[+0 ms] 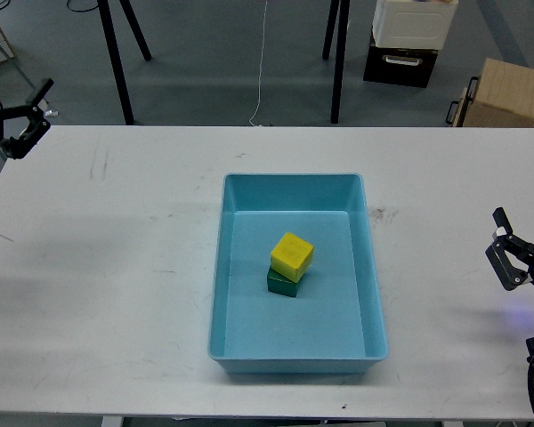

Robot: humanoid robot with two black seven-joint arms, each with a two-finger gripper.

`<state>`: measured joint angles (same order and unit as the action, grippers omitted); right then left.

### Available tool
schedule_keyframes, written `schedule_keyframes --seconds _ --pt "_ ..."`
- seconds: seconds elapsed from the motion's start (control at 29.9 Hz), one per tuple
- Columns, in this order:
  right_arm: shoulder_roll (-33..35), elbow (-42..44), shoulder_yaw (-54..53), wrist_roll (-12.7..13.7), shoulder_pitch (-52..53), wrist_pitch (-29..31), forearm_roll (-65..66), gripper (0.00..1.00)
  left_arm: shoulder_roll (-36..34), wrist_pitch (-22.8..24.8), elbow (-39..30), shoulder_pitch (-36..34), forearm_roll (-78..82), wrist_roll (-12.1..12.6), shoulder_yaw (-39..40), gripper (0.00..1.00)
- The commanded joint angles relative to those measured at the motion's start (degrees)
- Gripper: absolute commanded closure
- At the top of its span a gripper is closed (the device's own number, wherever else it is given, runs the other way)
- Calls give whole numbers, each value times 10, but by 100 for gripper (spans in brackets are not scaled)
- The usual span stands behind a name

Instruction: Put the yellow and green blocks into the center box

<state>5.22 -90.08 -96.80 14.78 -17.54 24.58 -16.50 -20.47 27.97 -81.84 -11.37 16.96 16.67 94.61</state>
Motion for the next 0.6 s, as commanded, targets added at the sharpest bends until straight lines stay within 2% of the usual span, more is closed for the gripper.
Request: schedule_keyframes --seconds 0.0,0.13,0.3,0.43,0.57 --pt "-18 2 1 0 1 -5 2 2 110 0 -63 114 -29 -3 74 4" --pt "-23 -2 -4 0 -12 -6 2 2 204 0 -107 210 -68 -28 81 4" --pt "-23 -17 -3 0 -60 3 9 2 205 0 -126 289 -117 -41 77 4" --pt "-23 -29 -5 -1 -77 16 11 2 205 0 -126 326 -180 -59 54 3" --pt "-42 -31 1 -1 -87 21 11 2 205 0 -126 340 -209 -60 29 2"
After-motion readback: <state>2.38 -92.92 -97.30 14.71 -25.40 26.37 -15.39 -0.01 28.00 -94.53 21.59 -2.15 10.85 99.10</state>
